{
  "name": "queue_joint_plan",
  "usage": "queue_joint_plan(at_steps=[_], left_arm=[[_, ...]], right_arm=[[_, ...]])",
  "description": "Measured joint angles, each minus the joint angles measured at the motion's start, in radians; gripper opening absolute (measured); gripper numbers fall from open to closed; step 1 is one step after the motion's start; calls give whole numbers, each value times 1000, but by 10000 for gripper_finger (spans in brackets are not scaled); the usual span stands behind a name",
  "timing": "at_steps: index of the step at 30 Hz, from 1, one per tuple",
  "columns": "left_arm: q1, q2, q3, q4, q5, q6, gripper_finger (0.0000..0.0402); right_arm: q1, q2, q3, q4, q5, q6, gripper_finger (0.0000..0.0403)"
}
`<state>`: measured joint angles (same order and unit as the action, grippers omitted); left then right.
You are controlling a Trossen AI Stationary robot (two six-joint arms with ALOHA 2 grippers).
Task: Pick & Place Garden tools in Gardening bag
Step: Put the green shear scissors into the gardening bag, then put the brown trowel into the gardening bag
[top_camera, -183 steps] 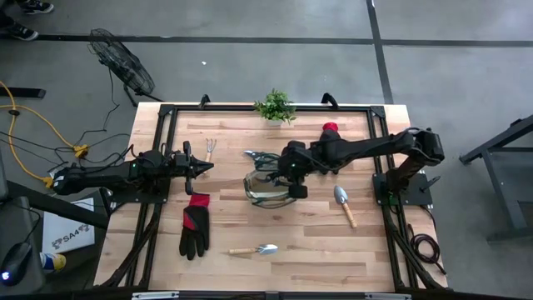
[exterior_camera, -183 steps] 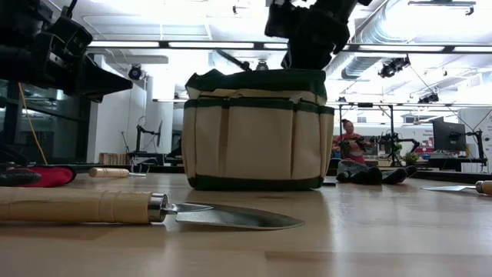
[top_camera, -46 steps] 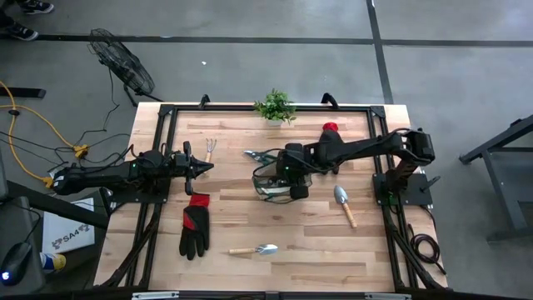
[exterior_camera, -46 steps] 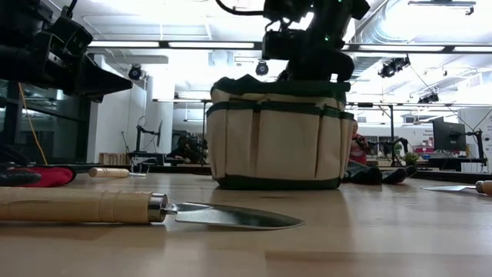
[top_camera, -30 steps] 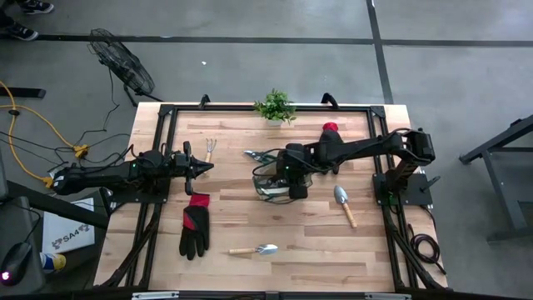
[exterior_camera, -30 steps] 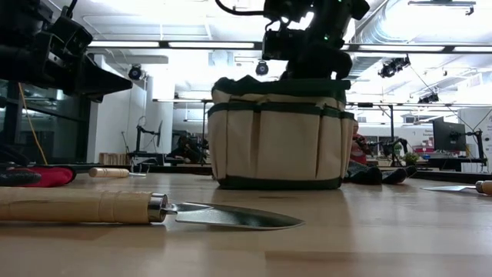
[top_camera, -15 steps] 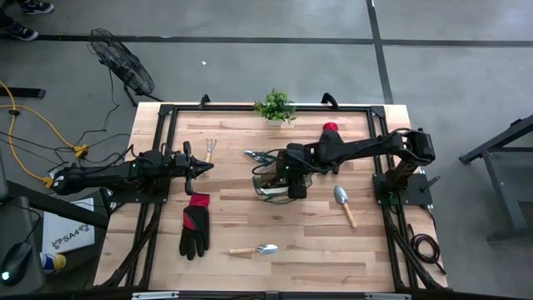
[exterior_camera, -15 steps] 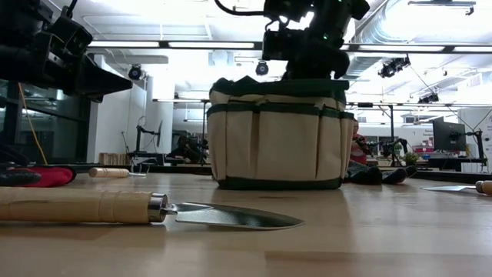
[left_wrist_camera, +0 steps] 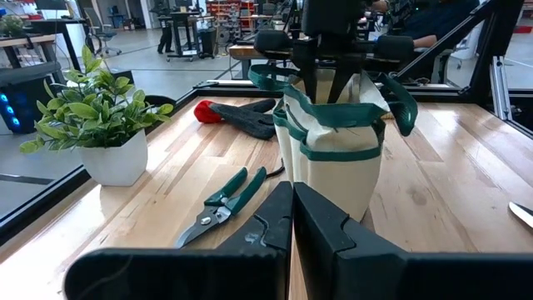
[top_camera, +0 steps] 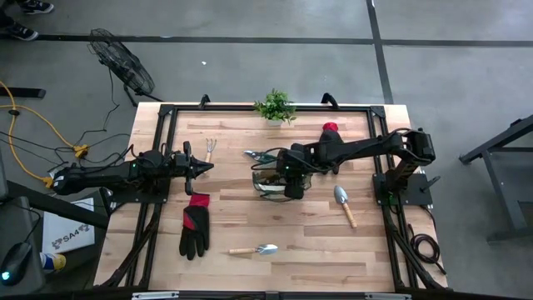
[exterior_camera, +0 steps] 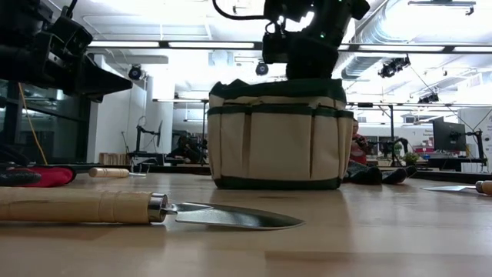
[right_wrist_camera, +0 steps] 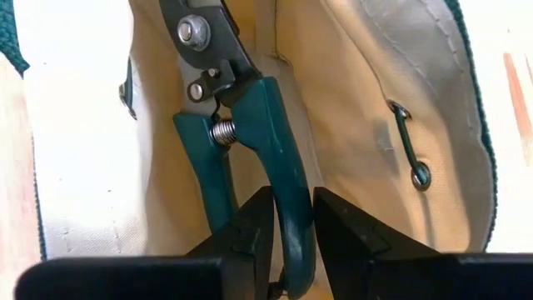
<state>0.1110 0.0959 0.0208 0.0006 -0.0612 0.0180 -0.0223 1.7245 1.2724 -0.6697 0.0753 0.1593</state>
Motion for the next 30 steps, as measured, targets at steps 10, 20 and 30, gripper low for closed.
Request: queue_joint_plan(at_steps=[10,20,30], left_arm=[[0,0,0,0,0,0,10],[0,0,0,0,0,0,10],[0,0,0,0,0,0,10]], right_arm=[[0,0,0,-2,24,34,78],[0,0,0,-7,4,32,78],[0,0,0,-8,31,47,78]])
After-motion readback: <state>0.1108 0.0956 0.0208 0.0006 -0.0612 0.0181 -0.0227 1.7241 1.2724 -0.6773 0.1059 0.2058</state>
